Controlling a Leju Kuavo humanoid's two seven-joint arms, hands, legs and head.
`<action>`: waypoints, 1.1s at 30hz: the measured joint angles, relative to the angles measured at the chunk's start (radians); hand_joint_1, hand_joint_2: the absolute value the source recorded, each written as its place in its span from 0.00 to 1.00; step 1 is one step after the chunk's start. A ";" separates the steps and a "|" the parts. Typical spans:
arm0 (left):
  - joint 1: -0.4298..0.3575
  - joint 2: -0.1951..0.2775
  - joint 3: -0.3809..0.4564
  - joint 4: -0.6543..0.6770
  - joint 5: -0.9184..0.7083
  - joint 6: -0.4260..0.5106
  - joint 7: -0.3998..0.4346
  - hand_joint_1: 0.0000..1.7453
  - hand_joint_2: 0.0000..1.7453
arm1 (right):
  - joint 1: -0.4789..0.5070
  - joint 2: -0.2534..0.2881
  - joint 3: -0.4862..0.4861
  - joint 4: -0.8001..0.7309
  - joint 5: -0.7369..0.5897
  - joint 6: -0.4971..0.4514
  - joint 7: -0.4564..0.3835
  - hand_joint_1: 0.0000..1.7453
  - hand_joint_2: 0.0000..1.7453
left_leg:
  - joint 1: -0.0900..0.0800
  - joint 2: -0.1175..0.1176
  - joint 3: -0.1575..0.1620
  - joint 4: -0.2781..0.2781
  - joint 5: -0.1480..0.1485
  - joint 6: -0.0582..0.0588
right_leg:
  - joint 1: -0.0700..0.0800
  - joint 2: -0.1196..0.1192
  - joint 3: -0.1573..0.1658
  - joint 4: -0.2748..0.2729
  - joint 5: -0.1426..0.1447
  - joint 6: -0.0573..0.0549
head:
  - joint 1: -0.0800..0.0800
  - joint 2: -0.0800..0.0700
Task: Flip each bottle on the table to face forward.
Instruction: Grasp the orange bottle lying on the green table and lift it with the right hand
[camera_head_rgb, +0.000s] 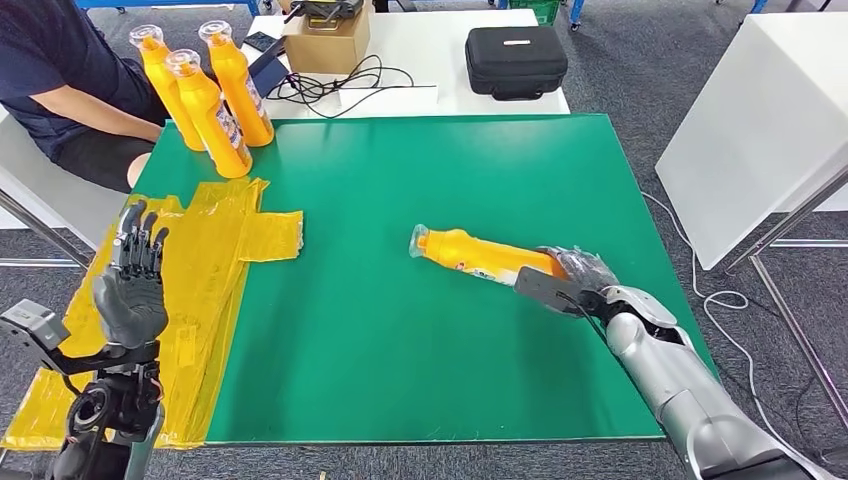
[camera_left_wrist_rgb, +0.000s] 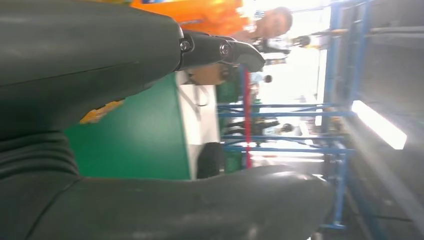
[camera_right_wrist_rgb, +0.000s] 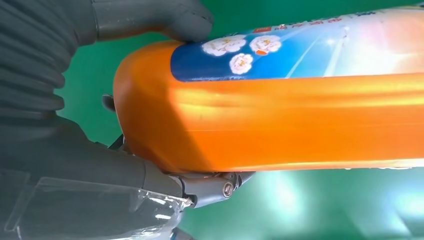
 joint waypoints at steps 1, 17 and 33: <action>0.006 0.000 0.000 0.002 -0.004 0.002 0.007 0.00 0.00 | 0.006 -0.002 -0.012 -0.022 -0.024 0.002 -0.006 1.00 1.00 | 0.000 0.000 0.000 0.000 0.000 0.000 | 0.000 0.000 0.000 0.000 0.000 0.000 | 0.000 0.000; 0.042 -0.025 0.000 0.079 0.152 -0.080 0.076 0.00 1.00 | 0.083 0.005 -0.103 -0.243 -0.254 -0.008 -0.056 1.00 1.00 | 0.000 0.000 -0.002 0.000 0.000 0.000 | 0.000 0.000 -0.001 0.000 0.000 0.000 | 0.000 0.000; 0.006 -0.071 -0.119 0.060 0.382 -0.108 0.150 0.00 1.00 | 0.039 0.306 0.015 -0.253 -0.371 -0.197 -0.074 1.00 1.00 | 0.001 0.002 -0.002 -0.001 0.000 -0.001 | 0.002 0.004 -0.003 0.002 0.000 0.000 | 0.000 0.000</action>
